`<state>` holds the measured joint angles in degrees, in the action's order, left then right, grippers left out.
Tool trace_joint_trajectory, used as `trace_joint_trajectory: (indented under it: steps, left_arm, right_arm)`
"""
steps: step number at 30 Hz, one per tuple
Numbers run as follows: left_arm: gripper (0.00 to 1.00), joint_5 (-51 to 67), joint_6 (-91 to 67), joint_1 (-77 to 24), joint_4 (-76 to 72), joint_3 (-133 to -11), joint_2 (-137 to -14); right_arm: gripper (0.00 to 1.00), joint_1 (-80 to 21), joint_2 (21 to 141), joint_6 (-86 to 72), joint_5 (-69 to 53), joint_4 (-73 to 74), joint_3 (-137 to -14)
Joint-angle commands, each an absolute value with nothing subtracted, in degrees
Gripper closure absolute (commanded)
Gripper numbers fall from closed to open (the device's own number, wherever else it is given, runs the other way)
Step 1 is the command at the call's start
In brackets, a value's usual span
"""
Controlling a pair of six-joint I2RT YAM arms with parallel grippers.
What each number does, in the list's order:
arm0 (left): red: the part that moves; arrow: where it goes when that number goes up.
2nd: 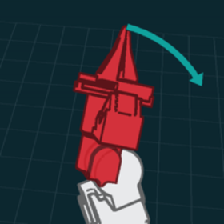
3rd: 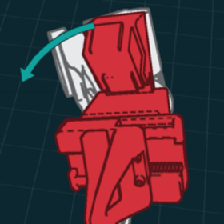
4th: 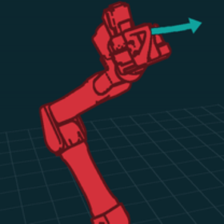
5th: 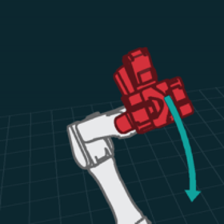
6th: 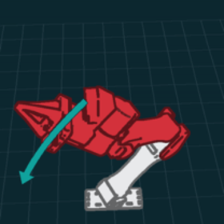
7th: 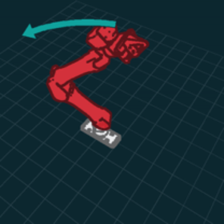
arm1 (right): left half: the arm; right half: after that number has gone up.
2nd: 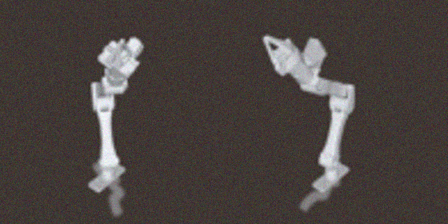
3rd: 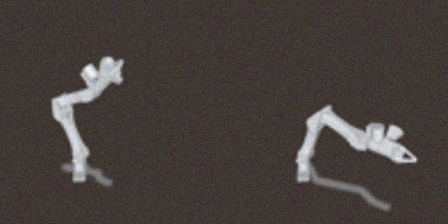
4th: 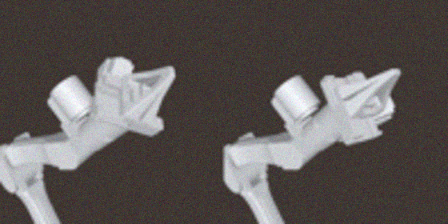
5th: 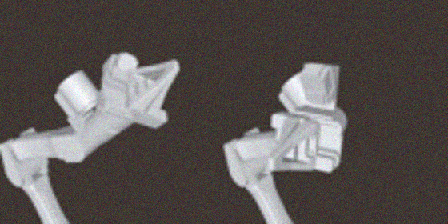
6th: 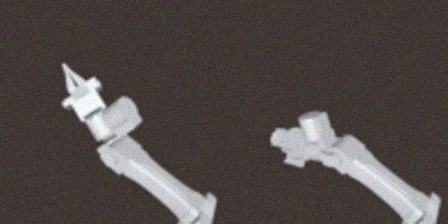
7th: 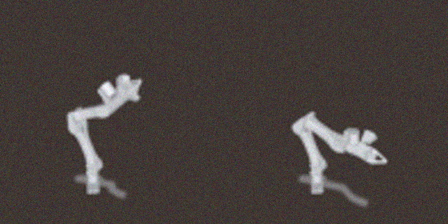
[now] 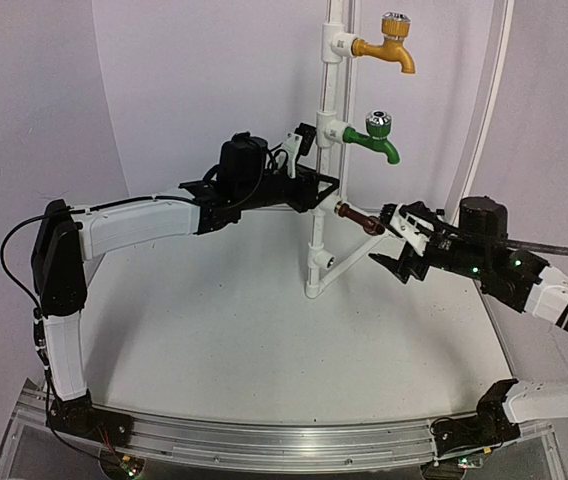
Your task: Install the water faucets
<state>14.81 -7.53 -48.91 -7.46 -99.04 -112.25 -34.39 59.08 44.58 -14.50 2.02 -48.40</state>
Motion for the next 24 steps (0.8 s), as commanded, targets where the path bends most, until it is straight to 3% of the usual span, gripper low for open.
trace_joint_trajectory:
  steps: [1, 11, 24]
  left_arm:
    - [1.0, 16.5, -5.3, -48.3, 9.5, -98.4, -111.2]
    - [1.0, 18.1, -5.7, -48.1, 9.5, -99.3, -111.9]
    - [1.0, 19.0, -5.4, -48.2, 9.7, -98.9, -111.9]
  right_arm:
    - [0.17, -34.3, 61.3, 55.5, -15.4, -9.3, -48.9]
    - [0.37, -34.2, 65.7, 53.9, -16.3, -16.6, -46.7]
    - [0.8, -34.0, 70.1, 45.9, -15.9, -20.3, -47.9]
